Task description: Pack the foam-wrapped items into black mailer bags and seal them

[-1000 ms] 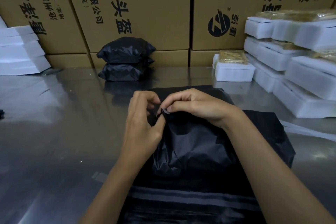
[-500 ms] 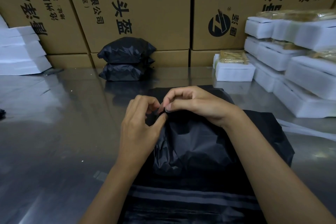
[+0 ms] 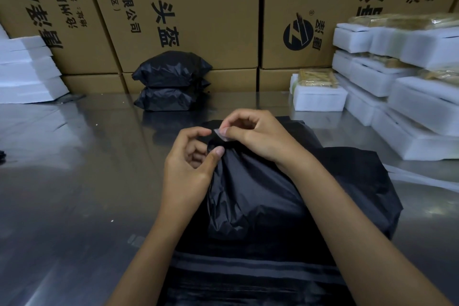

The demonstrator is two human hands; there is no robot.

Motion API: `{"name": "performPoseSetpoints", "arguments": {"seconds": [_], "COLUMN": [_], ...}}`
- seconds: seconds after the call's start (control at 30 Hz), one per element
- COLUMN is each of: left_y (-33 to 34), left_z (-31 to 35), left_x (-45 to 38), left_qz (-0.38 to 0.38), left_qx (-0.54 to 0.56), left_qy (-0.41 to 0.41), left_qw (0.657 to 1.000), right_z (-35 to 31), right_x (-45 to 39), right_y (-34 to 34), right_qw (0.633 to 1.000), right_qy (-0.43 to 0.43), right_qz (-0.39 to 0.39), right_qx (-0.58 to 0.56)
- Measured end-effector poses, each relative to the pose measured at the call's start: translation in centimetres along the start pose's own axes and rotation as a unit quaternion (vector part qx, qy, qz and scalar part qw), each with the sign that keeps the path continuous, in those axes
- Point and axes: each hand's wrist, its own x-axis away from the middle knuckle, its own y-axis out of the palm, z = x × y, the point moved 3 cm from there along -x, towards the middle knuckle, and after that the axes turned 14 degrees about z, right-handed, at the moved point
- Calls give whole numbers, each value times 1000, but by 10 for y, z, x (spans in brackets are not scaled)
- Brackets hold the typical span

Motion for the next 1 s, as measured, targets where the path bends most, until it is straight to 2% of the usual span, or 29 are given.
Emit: {"name": "performPoseSetpoints", "arguments": {"seconds": [0.13, 0.27, 0.47, 0.53, 0.6, 0.77, 1.0], "left_y": [0, 3, 3, 1, -1, 3, 30], "left_z": [-4, -6, -5, -9, -13, -18, -20], "left_x": [0, 2, 3, 4, 5, 17, 38], "left_qz": [-12, -12, 27, 34, 30, -7, -91], "left_qx": [12, 71, 31, -27, -132, -360, -455], "left_qy": [-44, -142, -111, -95, -49, 17, 66], "left_qw": [999, 987, 993, 994, 990, 933, 884], "right_z": [5, 8, 7, 7, 6, 7, 33], "right_x": [-7, -9, -10, -12, -13, -13, -11], "right_y": [-12, -25, -39, -48, -60, -96, -143], "right_qw": [993, 982, 965, 958, 958, 958, 952], "right_qy": [21, 71, 151, 162, 148, 118, 118], "right_qz": [117, 175, 190, 196, 207, 244, 283], "right_qx": [13, -3, -100, -133, -132, -89, 1]}}
